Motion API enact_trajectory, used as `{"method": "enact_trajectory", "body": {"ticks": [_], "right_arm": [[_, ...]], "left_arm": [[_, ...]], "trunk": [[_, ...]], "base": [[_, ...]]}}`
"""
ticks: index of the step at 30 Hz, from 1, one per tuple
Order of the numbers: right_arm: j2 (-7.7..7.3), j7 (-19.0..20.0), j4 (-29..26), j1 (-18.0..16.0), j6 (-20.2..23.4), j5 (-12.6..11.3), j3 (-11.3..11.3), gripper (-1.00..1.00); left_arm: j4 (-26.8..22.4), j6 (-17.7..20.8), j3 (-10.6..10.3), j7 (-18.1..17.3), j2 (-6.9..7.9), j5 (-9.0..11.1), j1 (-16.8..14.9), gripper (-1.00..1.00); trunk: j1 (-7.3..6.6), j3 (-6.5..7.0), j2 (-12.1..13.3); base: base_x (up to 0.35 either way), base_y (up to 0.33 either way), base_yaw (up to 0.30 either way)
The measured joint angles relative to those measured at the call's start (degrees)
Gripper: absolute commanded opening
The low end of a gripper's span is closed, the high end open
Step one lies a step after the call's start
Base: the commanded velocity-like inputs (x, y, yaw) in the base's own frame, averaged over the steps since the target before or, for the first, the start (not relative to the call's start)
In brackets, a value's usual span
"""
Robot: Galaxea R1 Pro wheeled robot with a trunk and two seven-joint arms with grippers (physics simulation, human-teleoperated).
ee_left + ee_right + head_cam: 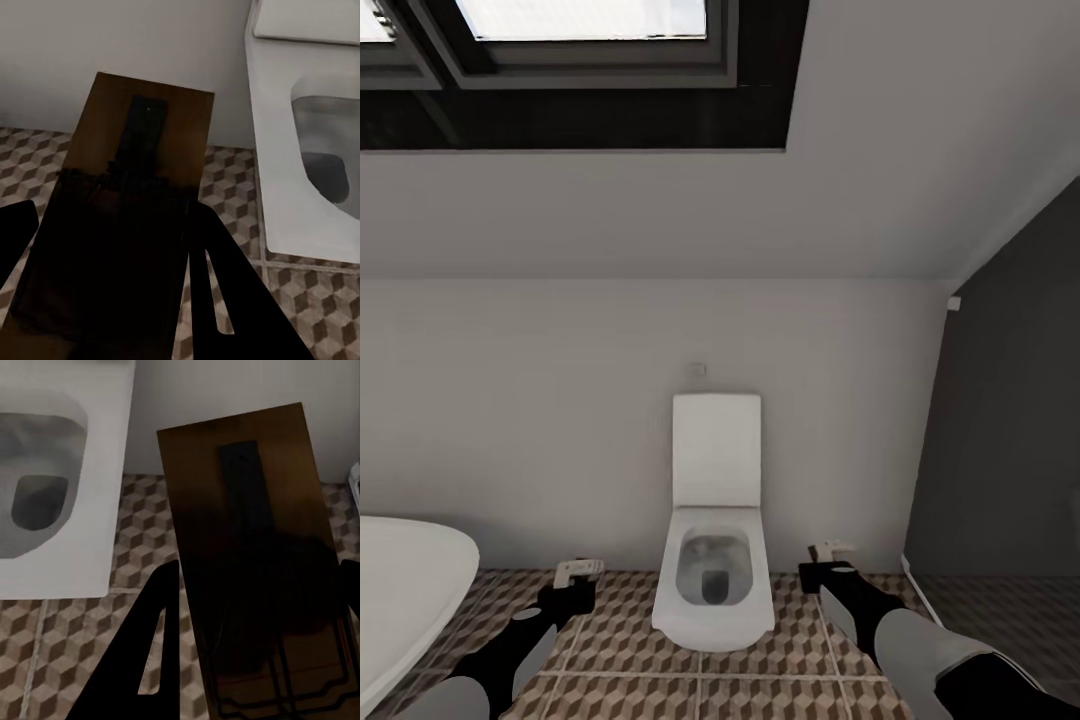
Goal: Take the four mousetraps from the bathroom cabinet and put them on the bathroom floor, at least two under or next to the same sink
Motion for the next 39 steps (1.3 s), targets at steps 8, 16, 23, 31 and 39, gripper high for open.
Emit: {"method": "enact_trajectory", "body": {"ticks": [8, 16, 23, 31, 39], "right_arm": [[0.33, 0.0, -0.14, 0.0, -0.16, -0.1, -0.02, -1.0], [0.05, 0.0, -0.14, 0.0, -0.36, -0.17, -0.07, -1.0], [0.32, 0.04, -0.2, 0.0, -0.67, -0.29, -0.1, -1.0], [0.55, 0.02, -0.19, 0.0, -3.65, -0.24, -0.13, -1.0], [0.56, 0.01, 0.54, 0.0, -3.89, -0.2, 0.03, -1.0]], "left_arm": [[0.07, -0.03, -0.06, 0.11, 0.07, 0.45, 0.01, -1.0], [0.67, -0.37, -0.18, 0.35, 0.15, 0.56, 0.01, -1.0], [2.66, -0.69, -0.21, 0.03, 0.46, 1.34, 0.02, -1.0], [3.44, -1.12, -0.29, -1.27, 0.31, 3.0, 0.02, -1.0], [5.91, -6.32, -0.28, -2.31, 0.09, 3.07, 0.03, -1.0]], "trunk": [[1.76, -1.44, -3.21], [3.52, -2.87, -6.42], [5.05, -4.13, -9.23], [6.81, -5.57, -12.44], [8.57, -7.01, -15.65]], "base": [[0.0, 0.0, 0.0], [0.0, 0.0, 0.0], [0.0, 0.0, 0.0], [0.0, 0.0, 0.0], [0.0, 0.0, 0.0]]}}
